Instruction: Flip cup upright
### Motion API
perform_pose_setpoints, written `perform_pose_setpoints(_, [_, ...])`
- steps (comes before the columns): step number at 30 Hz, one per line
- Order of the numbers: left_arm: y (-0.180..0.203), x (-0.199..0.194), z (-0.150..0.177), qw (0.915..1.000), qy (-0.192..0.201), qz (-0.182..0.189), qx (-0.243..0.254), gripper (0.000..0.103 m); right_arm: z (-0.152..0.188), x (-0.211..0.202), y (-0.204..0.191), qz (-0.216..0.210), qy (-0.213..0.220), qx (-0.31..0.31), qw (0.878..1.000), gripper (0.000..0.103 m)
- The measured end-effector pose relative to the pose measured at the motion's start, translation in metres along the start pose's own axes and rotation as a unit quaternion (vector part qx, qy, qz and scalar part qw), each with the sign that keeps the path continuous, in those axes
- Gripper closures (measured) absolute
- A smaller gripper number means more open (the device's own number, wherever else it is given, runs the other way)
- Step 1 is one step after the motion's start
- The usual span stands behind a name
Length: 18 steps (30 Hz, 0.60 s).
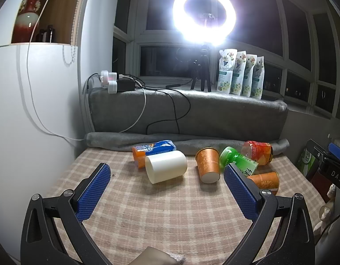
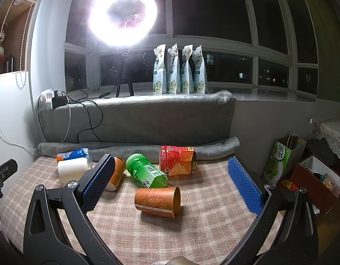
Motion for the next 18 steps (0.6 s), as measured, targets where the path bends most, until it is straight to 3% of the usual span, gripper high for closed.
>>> perform_pose_setpoints(18, [0.0058,-0.0026,0.0006,1.0000,0.003,0.003,0.003,0.001,0.0000,-0.0001,0.0018,0.000,0.001,0.003,1.000,0.000])
Point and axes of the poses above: each gripper's, at about its wrist camera, not at the fingertips, and x roughly the way its jaws point, y to its right, z to its underside, the point moved 4 cm from there along x, roughly the way its jaws point, and after that the axes turned 10 degrees about -y, right-handed, at the moved point
